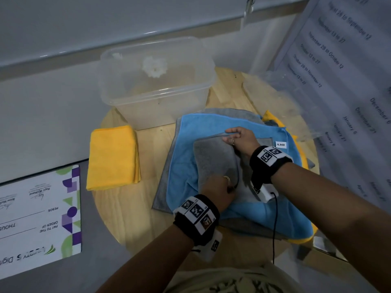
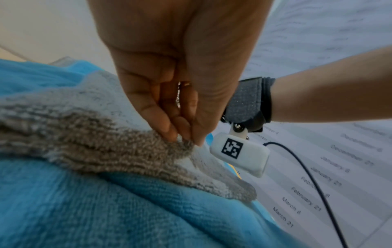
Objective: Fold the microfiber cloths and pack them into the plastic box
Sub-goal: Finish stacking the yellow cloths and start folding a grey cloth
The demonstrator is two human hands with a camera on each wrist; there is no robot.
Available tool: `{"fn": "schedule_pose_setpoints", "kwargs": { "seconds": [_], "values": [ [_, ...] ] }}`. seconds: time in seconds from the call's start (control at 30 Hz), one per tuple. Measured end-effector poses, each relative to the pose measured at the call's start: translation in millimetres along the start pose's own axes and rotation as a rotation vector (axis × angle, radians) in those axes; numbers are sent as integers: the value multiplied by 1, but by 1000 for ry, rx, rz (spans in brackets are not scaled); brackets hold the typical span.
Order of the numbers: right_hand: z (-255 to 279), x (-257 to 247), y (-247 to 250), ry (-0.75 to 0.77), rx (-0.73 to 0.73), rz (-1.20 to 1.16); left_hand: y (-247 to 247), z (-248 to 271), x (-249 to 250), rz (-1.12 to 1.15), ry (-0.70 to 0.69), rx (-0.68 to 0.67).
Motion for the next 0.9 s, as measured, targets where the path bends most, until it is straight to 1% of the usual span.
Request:
{"fn": "schedule_pose_setpoints", "kwargs": {
  "seconds": [0.1, 0.23, 0.37, 0.5, 0.67, 0.7, 0.73, 0.8, 0.83, 0.87, 0.9],
  "values": [
    [-1, 6, 3, 18, 16, -19, -5, -4, 9, -109, -48, -8],
    [-3, 8, 2, 47, 33, 25, -10, -6, 10, -195, -66, -56],
    [-5, 6, 1, 96, 20, 104, -12, -6, 11, -267, -86, -94],
    [-1, 4, 4, 130, 8, 108, -17, -8, 14, -259, -114, -130],
    [6, 5, 6, 118, 27, 178, -22, -7, 19, -152, -159, -184],
    [7, 3, 8, 111, 33, 180, -19, -6, 16, -91, -150, -160],
    [10, -2, 12, 119, 46, 193, -11, -8, 10, -16, -132, -94],
    [23, -17, 22, 211, 128, 335, 13, -14, -12, 74, -98, 151],
    [33, -27, 25, 297, 171, 434, 23, -16, -25, 86, -81, 234],
    [47, -37, 22, 401, 181, 535, 28, -17, -36, 64, -84, 247],
    [62, -42, 11, 506, 129, 645, 25, -18, -43, -20, -109, 188]
  ]
}}
Point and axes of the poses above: each hand's wrist, its own z-axis away from the middle knuckle, its own y-axis out of the back of the hand, x = y × z, the point moved 8 cm from there along -z, towards the middle knuckle, and after that the axes turned 6 degrees about z, right-handed, at the moved point
